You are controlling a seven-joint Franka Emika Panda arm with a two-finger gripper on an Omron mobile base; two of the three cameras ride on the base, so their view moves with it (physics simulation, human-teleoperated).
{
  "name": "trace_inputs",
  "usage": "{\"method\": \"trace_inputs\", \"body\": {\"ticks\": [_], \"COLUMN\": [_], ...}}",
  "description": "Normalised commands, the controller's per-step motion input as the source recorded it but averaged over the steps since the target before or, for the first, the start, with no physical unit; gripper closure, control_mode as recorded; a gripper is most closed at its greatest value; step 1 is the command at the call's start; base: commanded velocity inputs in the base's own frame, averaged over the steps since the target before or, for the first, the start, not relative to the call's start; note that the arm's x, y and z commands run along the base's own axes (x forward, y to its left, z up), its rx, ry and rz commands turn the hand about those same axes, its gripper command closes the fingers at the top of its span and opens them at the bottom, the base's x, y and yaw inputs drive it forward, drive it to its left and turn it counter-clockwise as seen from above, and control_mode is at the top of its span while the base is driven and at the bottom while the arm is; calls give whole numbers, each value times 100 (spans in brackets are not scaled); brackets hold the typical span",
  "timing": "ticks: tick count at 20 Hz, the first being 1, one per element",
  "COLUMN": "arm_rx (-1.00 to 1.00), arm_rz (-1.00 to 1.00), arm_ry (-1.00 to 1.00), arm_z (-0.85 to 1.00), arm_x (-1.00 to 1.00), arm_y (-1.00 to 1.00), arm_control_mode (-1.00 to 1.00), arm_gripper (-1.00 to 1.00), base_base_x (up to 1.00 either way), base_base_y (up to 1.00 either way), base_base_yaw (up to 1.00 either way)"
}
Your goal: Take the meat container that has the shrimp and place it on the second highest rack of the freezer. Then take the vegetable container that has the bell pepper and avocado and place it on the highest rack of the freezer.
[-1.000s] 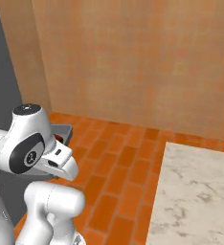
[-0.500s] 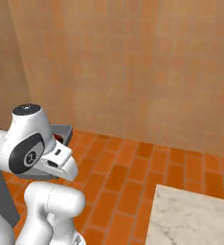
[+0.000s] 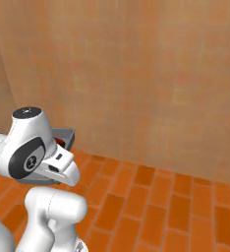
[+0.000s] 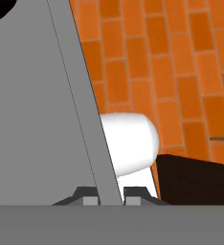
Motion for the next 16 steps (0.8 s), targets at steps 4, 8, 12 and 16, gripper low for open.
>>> {"method": "trace_inputs", "body": {"ticks": [4, 8, 12, 16], "arm_rx": [0, 0, 0, 0], "arm_rz": [0, 0, 0, 0], "arm_ry": [0, 0, 0, 0], "arm_z": [0, 0, 0, 0], "arm_x": [0, 0, 0, 0], "arm_y": [0, 0, 0, 0], "arm_control_mode": [100, 100, 100, 100], "arm_gripper": [100, 100, 100, 100], "base_base_x": [67, 9, -25, -41], "base_base_y": [3, 5, 0, 67], "base_base_yaw": [44, 52, 78, 83]}}
